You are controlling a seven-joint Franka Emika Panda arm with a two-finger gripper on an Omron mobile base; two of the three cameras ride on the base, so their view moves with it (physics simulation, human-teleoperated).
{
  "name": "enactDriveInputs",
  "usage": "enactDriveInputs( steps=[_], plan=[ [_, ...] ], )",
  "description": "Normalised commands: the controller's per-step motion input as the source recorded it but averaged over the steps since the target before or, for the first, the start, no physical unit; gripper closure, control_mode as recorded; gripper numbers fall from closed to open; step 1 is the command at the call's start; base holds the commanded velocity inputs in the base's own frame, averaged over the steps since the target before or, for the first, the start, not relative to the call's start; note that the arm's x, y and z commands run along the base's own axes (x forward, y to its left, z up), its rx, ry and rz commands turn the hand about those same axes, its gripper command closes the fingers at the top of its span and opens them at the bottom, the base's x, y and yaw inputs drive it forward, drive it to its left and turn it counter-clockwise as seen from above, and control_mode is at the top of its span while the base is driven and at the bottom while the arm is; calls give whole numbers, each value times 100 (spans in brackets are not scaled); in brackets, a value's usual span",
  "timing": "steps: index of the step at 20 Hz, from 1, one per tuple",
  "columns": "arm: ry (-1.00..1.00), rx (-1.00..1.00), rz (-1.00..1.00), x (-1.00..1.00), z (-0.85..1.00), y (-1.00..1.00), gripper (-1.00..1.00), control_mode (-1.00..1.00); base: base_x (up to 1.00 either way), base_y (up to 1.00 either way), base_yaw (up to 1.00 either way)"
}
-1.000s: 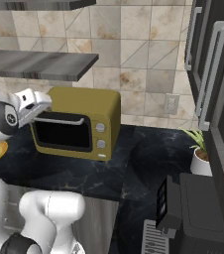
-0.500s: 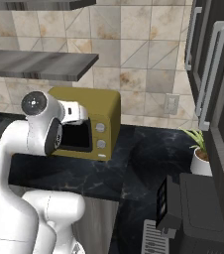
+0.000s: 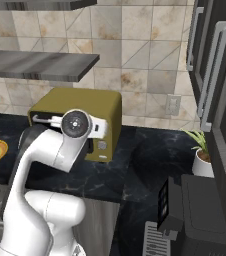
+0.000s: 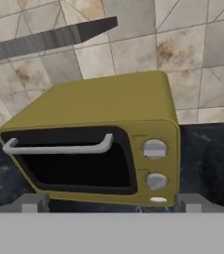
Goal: Pick up the bagel from the plate, place it on the toaster oven rack, close the door, and set the timer.
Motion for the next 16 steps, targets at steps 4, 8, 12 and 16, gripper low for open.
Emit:
enactDriveInputs(
  steps=[4, 8, 12, 16],
  plan=[
    [0, 8, -9, 0, 0, -6, -100, -100, 0, 0, 0],
    [0, 0, -5, 0, -6, 0, -100, -100, 0, 0, 0],
    [0, -1, -1, 0, -9, -1, -100, -100, 0, 0, 0],
    [0, -4, 1, 4, 0, -18, -100, -100, 0, 0, 0]
  ],
)
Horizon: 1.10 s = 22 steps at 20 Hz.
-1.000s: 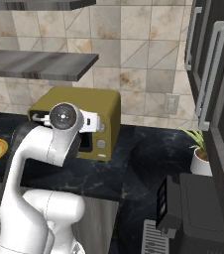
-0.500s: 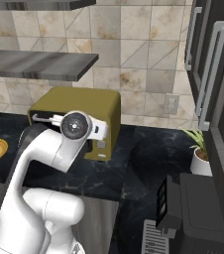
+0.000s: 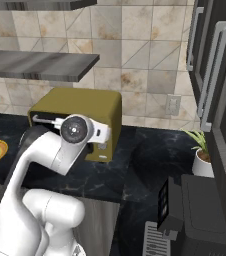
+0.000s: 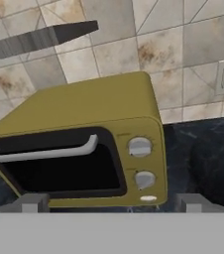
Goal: Pick up the bagel from the plate, place it on the toaster oven rack, close the door, and set the timer.
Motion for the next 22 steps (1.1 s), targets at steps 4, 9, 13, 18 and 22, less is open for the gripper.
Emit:
enactDriveInputs(
  steps=[4, 9, 13, 18, 22],
  plan=[
    [-1, -5, 10, 21, 0, -6, -100, -100, 0, 0, 0],
    [0, -13, 15, 21, 0, 0, -100, -100, 0, 0, 0],
    [0, -16, 15, 10, 0, 0, -100, -100, 0, 0, 0],
    [-15, -17, 6, -1, -14, -4, -100, -100, 0, 0, 0],
    [-26, -21, 1, -3, -32, -1, -100, -100, 0, 0, 0]
  ],
)
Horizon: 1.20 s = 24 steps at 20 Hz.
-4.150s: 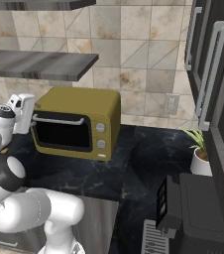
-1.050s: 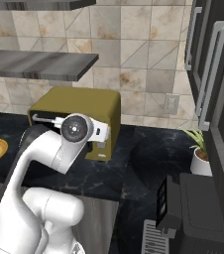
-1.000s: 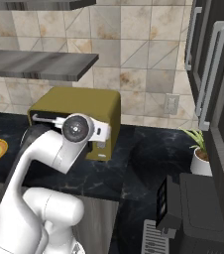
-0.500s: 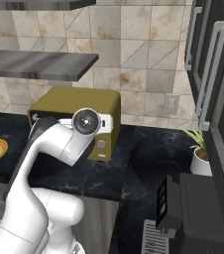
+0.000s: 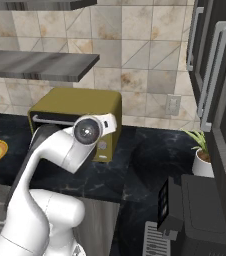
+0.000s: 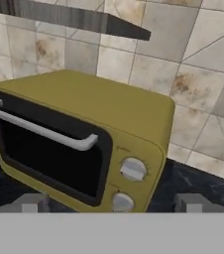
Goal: Pick up the bagel from the plate, place it on the toaster oven rack, close the door, and set the timer.
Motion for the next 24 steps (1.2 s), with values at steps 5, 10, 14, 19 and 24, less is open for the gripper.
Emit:
enactDriveInputs(
  steps=[5, 10, 14, 19, 24],
  plan=[
    [-27, -23, 3, 0, -26, 0, -100, -100, 0, 0, 0],
    [-1, -26, 13, 5, 0, -10, -100, -100, 0, 0, 0],
    [0, -19, 3, 0, 0, -2, -100, -100, 0, 0, 0],
    [0, -2, -1, 4, -15, -4, -100, -100, 0, 0, 0],
    [0, -1, -3, 13, -22, 0, -100, -100, 0, 0, 0]
  ],
)
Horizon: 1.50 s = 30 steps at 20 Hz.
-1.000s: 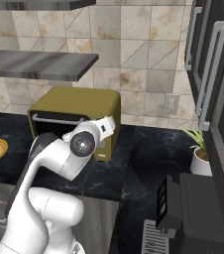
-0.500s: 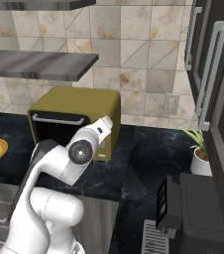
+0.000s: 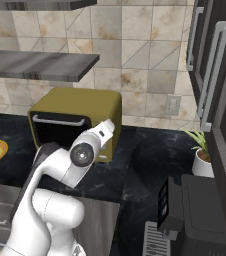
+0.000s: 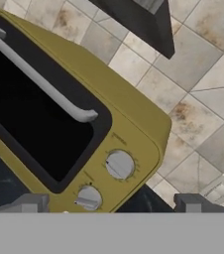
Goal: Pick up the bagel from the plate, place it on the toaster oven rack, close the door, and set the timer.
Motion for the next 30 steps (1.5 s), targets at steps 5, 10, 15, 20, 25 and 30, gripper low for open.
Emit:
enactDriveInputs(
  steps=[5, 10, 15, 20, 25, 30],
  plan=[
    [3, 0, -1, 9, 0, 0, -100, -100, 0, 0, 0],
    [3, 0, 0, 1, 0, 0, -100, -100, 0, 0, 0],
    [5, -1, 0, 0, -3, 0, -100, -100, 0, 0, 0],
    [5, -4, 0, 0, -15, 0, -100, -100, 0, 0, 0],
    [5, -5, 0, 0, -14, 2, -100, -100, 0, 0, 0],
    [2, -1, 0, 0, -1, 0, -100, -100, 0, 0, 0]
  ],
)
